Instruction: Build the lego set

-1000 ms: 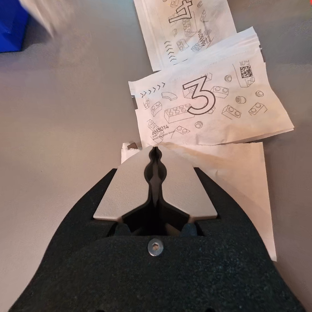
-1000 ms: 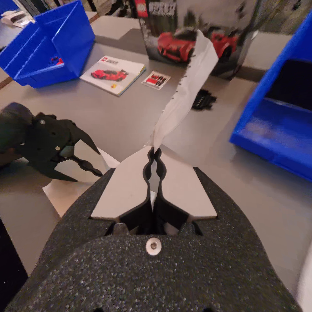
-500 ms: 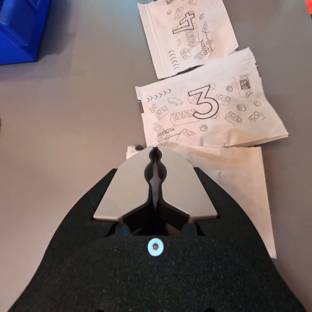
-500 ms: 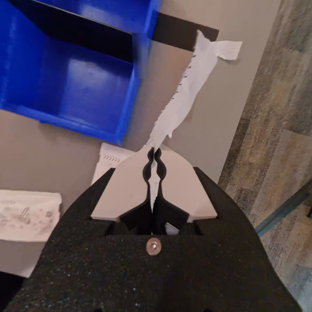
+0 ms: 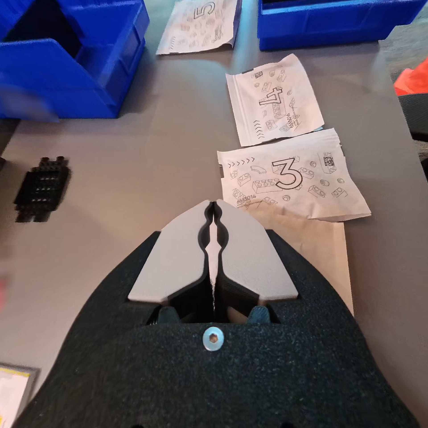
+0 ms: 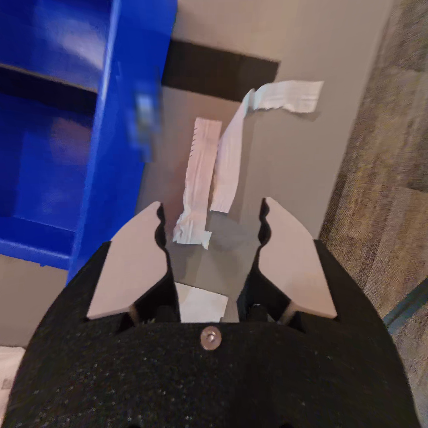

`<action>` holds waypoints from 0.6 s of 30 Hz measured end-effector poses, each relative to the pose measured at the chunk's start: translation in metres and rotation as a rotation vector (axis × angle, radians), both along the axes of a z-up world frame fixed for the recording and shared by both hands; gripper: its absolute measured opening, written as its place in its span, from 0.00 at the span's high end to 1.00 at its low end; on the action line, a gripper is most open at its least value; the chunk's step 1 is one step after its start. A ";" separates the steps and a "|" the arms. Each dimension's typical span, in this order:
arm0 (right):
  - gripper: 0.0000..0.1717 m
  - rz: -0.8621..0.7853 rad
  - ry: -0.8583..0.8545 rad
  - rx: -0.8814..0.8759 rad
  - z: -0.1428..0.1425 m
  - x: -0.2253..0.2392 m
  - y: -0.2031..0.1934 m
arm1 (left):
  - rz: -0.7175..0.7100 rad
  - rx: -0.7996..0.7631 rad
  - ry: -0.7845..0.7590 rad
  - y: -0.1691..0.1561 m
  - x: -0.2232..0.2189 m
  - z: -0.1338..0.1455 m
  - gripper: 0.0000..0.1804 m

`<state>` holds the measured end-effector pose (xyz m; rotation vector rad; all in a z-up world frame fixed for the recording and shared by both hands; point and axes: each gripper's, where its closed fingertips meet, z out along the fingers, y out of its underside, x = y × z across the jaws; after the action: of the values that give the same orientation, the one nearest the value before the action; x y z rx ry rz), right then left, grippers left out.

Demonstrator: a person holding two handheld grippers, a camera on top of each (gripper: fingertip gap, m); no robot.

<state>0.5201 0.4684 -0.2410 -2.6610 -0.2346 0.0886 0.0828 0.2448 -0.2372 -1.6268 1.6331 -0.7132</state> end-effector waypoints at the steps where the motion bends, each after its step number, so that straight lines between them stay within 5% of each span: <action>1: 0.47 -0.027 0.003 0.048 0.014 0.001 -0.001 | 0.003 0.016 -0.004 0.000 -0.003 0.003 1.00; 5: 0.17 -0.049 -0.040 0.262 0.088 -0.020 -0.021 | 0.012 0.052 -0.042 -0.001 -0.013 0.014 1.00; 10: 0.15 0.180 -0.089 0.444 0.161 -0.135 -0.094 | 0.054 0.083 -0.068 -0.002 -0.040 0.027 1.00; 13: 0.15 0.425 0.065 0.483 0.160 -0.246 -0.168 | 0.027 0.003 -0.039 -0.017 -0.063 0.023 1.00; 16: 0.15 0.684 0.151 0.495 0.119 -0.343 -0.245 | 0.014 -0.027 -0.057 -0.034 -0.080 0.020 1.00; 17: 0.18 0.764 0.142 0.514 0.099 -0.368 -0.266 | 0.033 -0.048 -0.075 -0.039 -0.081 0.019 0.44; 18: 0.23 0.825 0.111 0.539 0.079 -0.389 -0.283 | 0.051 -0.101 -0.026 -0.045 -0.085 0.010 0.28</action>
<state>0.1313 0.1859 -0.1622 -1.8730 -1.1250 0.3712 -0.0020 0.1995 -0.2276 -1.7173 1.5536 -0.7982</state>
